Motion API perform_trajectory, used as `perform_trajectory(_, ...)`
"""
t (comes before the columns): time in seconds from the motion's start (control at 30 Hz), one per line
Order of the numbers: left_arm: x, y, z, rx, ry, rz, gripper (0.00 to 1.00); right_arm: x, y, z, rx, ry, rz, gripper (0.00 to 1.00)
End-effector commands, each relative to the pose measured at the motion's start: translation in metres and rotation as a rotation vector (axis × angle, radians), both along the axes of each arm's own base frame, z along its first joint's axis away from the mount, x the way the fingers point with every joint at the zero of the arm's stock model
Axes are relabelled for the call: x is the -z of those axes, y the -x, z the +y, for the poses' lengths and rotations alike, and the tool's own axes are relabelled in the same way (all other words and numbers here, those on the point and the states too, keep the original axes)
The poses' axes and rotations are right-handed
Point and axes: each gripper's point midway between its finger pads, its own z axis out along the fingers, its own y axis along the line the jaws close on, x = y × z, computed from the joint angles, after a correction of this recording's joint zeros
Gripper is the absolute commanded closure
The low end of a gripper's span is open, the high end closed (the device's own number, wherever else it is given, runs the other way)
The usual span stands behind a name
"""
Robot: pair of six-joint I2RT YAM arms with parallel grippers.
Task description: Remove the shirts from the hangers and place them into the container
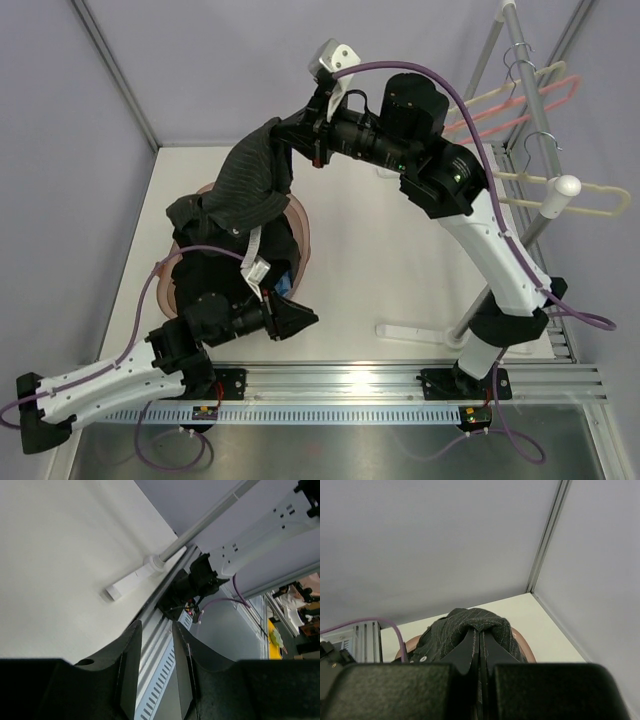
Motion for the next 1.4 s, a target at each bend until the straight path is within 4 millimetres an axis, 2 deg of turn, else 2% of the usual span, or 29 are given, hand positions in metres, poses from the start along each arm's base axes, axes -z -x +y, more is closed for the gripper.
perform_trajectory(0.0,-0.013,0.008,-0.009,-0.019,0.09,-0.009,0.66,-0.015,-0.019,0.0,0.025,-0.028,-0.044,1.0)
perform_trajectory(0.03,-0.013,0.009,-0.011,-0.028,0.085,-0.011,0.66,-0.016,-0.021,0.001,0.022,-0.028,-0.043,1.0)
perform_trajectory(0.07,-0.01,0.022,-0.016,0.015,0.075,-0.012,0.66,-0.013,-0.024,0.002,0.018,-0.023,-0.033,1.0)
perform_trajectory(0.1,-0.013,0.027,-0.018,0.024,0.073,-0.031,0.66,-0.009,-0.028,0.006,0.009,-0.017,-0.026,1.0)
perform_trajectory(0.13,-0.013,0.025,-0.018,-0.003,0.06,-0.045,0.67,-0.006,-0.029,0.008,0.007,-0.014,-0.022,1.0)
perform_trajectory(0.17,-0.013,0.039,-0.022,0.036,0.046,-0.059,0.67,-0.005,-0.029,0.011,0.002,-0.018,-0.02,1.0)
perform_trajectory(0.23,-0.022,0.039,-0.023,0.008,0.033,-0.108,0.67,0.011,-0.032,0.016,-0.014,0.006,0.01,1.0)
perform_trajectory(0.27,-0.025,0.051,-0.026,0.039,0.026,-0.126,0.67,0.016,-0.033,0.018,-0.019,0.013,0.017,1.0)
perform_trajectory(0.3,-0.019,0.051,-0.026,0.032,-0.028,-0.158,0.67,0.028,-0.034,0.022,-0.026,0.034,0.038,1.0)
perform_trajectory(0.33,-0.034,0.044,-0.024,-0.023,-0.024,-0.177,0.67,0.035,-0.035,0.023,-0.03,0.044,0.05,1.0)
perform_trajectory(0.37,-0.035,0.049,-0.024,-0.014,-0.055,-0.196,0.67,0.041,-0.036,0.025,-0.033,0.051,0.06,1.0)
perform_trajectory(0.4,-0.027,0.046,-0.021,-0.024,-0.128,-0.228,0.66,0.052,-0.034,0.026,-0.048,0.072,0.079,1.0)
perform_trajectory(0.43,-0.042,0.038,-0.018,-0.072,-0.124,-0.239,0.66,0.058,-0.034,0.028,-0.056,0.081,0.09,1.0)
perform_trajectory(0.5,-0.045,0.032,-0.012,-0.098,-0.161,-0.274,0.62,0.071,-0.028,0.031,-0.1,0.103,0.114,1.0)
perform_trajectory(0.63,-0.066,0.014,0.012,-0.198,-0.149,-0.325,0.59,0.091,-0.015,0.036,-0.193,0.147,0.161,1.0)
perform_trajectory(0.77,-0.069,0.002,0.035,-0.259,-0.177,-0.347,0.6,0.111,-0.008,0.042,-0.296,0.174,0.216,1.0)
perform_trajectory(0.83,-0.065,0.0,0.04,-0.271,-0.191,-0.347,0.6,0.122,-0.008,0.049,-0.344,0.184,0.244,1.0)
perform_trajectory(1.03,-0.062,-0.002,0.041,-0.287,-0.195,-0.35,0.6,0.146,-0.019,0.078,-0.426,0.184,0.321,1.0)
perform_trajectory(1.07,-0.063,-0.003,0.042,-0.293,-0.198,-0.354,0.6,0.161,-0.027,0.087,-0.433,0.197,0.349,1.0)
perform_trajectory(1.13,-0.061,-0.008,0.047,-0.322,-0.23,-0.357,0.6,0.163,-0.03,0.094,-0.447,0.191,0.358,1.0)
perform_trajectory(1.17,-0.063,-0.01,0.05,-0.337,-0.232,-0.353,0.59,0.176,-0.036,0.1,-0.446,0.202,0.377,1.0)
perform_trajectory(1.27,-0.06,-0.018,0.065,-0.397,-0.254,-0.348,0.58,0.194,-0.048,0.108,-0.436,0.192,0.422,1.0)
perform_trajectory(1.37,-0.06,-0.022,0.075,-0.42,-0.225,-0.349,0.57,0.224,-0.057,0.113,-0.466,0.2,0.51,1.0)
